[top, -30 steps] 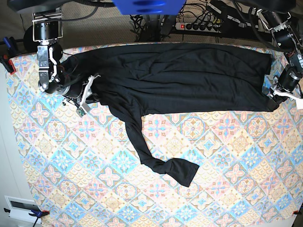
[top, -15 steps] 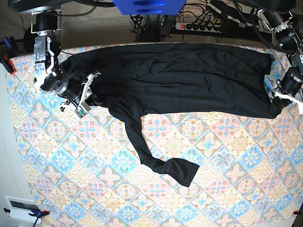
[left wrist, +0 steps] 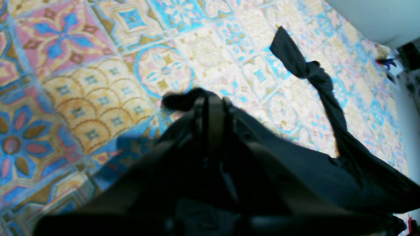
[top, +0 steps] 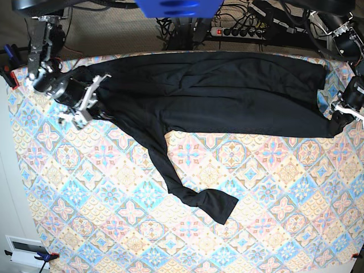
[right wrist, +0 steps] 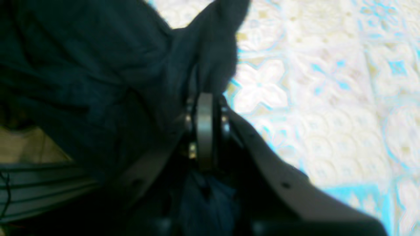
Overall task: Layout the t-shirt on the table in an organized manner, then fold the t-shirt properly
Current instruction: 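Pull the folded shirt taut with both grippers, stretching it lengthwise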
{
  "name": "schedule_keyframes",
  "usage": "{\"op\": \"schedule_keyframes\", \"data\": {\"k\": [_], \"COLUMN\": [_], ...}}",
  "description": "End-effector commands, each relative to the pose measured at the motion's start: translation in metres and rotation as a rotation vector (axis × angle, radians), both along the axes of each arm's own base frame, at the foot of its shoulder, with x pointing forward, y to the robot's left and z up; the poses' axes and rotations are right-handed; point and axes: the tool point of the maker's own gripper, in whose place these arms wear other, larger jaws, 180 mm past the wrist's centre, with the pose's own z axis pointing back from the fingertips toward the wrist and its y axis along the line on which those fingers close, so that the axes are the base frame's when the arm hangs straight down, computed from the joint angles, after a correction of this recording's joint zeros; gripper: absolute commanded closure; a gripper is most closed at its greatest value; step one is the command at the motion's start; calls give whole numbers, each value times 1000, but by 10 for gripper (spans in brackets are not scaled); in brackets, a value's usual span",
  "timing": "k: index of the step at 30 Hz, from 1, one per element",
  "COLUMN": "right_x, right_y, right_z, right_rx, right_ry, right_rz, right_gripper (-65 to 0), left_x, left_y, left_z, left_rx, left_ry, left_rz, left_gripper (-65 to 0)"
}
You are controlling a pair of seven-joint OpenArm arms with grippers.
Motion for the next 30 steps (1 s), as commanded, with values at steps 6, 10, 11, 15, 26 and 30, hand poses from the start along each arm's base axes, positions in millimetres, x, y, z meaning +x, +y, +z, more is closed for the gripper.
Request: {"op": "schedule_keyframes", "data": {"k": [6, 10, 11, 15, 26, 30], "right_x": [-9, -17, -18, -18, -30, -33], "right_y": [-23, -33, -34, -34, -37, -43], "right_z": [17, 19, 18, 18, 5, -2], "right_rx": [72, 72, 68, 66, 37, -8], "right_ry": [-24, 1, 6, 9, 71, 90], "right_rz": [-75, -82, -83, -82, -80, -86], "right_gripper": [-14, -13, -13, -4, -4, -4], "left_x": [0, -1, -4, -15, -41, -49], "left_y": [8, 9, 9, 10, 29, 34], "left_z": [16, 13, 11, 0, -41, -56], "left_rx": [35, 37, 37, 39, 195, 184], "left_ry": [-33, -24, -15, 25, 224, 271], "left_rz": [-3, -1, -1, 0, 27, 43], "left_gripper": [0, 0, 0, 0, 0, 0]}}
